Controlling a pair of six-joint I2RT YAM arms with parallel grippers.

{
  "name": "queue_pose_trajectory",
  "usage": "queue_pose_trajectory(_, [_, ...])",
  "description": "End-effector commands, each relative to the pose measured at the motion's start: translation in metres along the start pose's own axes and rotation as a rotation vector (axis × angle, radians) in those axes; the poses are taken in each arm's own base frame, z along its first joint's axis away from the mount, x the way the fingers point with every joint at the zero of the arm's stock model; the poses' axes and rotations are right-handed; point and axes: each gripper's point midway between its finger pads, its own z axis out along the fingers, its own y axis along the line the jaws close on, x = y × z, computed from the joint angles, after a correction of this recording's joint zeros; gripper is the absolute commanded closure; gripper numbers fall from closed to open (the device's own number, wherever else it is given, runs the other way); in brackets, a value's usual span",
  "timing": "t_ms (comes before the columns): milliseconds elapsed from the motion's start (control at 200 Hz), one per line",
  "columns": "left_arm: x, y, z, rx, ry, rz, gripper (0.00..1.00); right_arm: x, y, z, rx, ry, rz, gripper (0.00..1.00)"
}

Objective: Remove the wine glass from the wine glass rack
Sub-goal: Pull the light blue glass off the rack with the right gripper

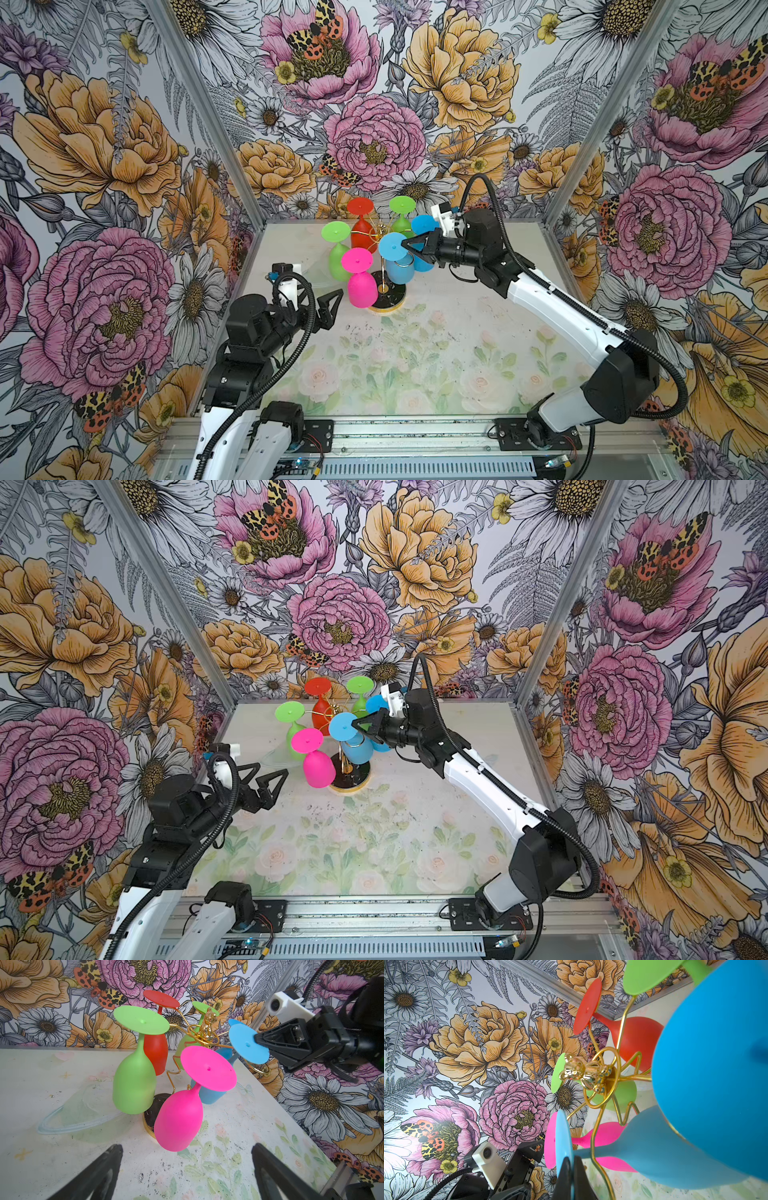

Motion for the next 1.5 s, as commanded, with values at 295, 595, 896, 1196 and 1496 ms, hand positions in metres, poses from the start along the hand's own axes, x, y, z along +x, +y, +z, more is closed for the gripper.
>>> queue_pose_trajectory(295, [0.003, -0.001, -0.002, 0.001, 0.003, -0.013, 0.01, 0.006, 0.032, 0.002, -0.074, 0.025, -0.074, 1.00])
queue_pose_trajectory(595, [-0.005, -0.006, -0.003, 0.010, 0.013, -0.073, 0.01, 0.023, 0.029, -0.004, -0.046, 0.056, -0.117, 1.00])
queue_pose_trajectory(896, [-0.010, -0.031, -0.004, 0.127, 0.052, -0.151, 0.03, 0.043, 0.031, -0.019, -0.024, 0.097, -0.209, 1.00])
queue_pose_trajectory(1196, [-0.007, -0.054, 0.001, 0.219, 0.119, -0.231, 0.07, 0.070, 0.026, -0.035, -0.006, 0.157, -0.289, 1.00])
queue_pose_trajectory(1496, [-0.003, -0.095, -0.003, 0.360, 0.195, -0.248, 0.18, 0.105, 0.032, -0.060, -0.075, 0.203, -0.442, 1.00])
